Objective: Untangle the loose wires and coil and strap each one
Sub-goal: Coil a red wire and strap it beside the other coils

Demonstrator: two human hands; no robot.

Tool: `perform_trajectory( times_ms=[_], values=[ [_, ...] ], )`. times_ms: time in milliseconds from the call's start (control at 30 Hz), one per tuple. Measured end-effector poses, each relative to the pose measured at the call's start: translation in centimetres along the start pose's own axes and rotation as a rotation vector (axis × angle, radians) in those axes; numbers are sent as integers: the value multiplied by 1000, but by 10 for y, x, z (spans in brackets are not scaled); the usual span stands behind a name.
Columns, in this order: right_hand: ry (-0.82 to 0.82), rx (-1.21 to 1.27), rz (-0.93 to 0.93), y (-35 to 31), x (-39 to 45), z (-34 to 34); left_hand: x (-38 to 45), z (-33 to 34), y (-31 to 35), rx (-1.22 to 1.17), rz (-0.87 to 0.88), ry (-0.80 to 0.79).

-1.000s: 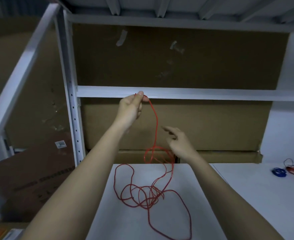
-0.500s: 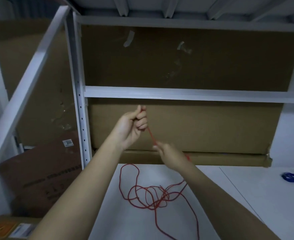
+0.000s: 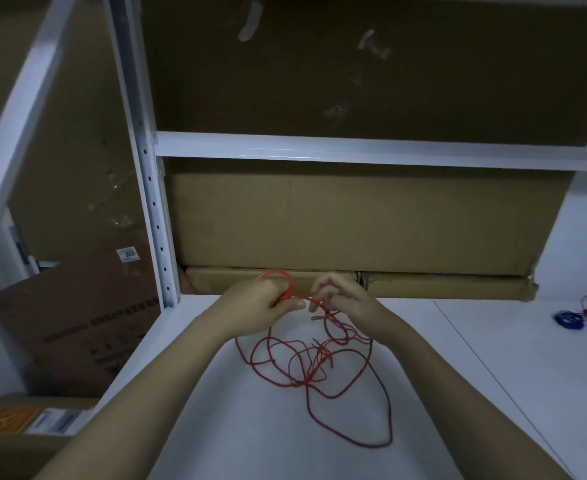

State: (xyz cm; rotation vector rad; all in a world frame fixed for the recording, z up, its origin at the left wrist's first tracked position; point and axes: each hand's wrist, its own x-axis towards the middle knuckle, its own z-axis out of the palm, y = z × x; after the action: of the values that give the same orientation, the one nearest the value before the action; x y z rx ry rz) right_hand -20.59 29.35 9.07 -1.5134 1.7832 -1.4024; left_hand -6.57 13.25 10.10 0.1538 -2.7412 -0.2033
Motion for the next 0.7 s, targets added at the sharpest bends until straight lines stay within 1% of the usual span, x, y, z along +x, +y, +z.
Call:
perform_trajectory(
  times_ms=[33,100,133,167,200,300,367,467,700],
  values=[
    [-27,27,61,4,-1,1,-1,-1,-1,-25,-21,38],
    [-68,-64,147,12,-2,4,-2,1,-1,-98,-81,116],
    [-65,-128,158,16,-2,5,-2,2,0,-109,-105,161],
    [-29,-158,153,19,-2,8,-3,3,0,-104,-124,206],
    [45,-152,137,21,-2,9,-3,4,1,-100,-142,252],
    [373,-39,80,29,-1,5,-3,4,2,-123,-196,383],
    [534,72,104,34,-1,1,1,1,3,-122,-221,445],
    [713,198,175,41,3,4,8,-4,7,-131,-251,526],
    [1047,292,267,51,14,-3,13,-6,9,-176,-355,626]
  ],
)
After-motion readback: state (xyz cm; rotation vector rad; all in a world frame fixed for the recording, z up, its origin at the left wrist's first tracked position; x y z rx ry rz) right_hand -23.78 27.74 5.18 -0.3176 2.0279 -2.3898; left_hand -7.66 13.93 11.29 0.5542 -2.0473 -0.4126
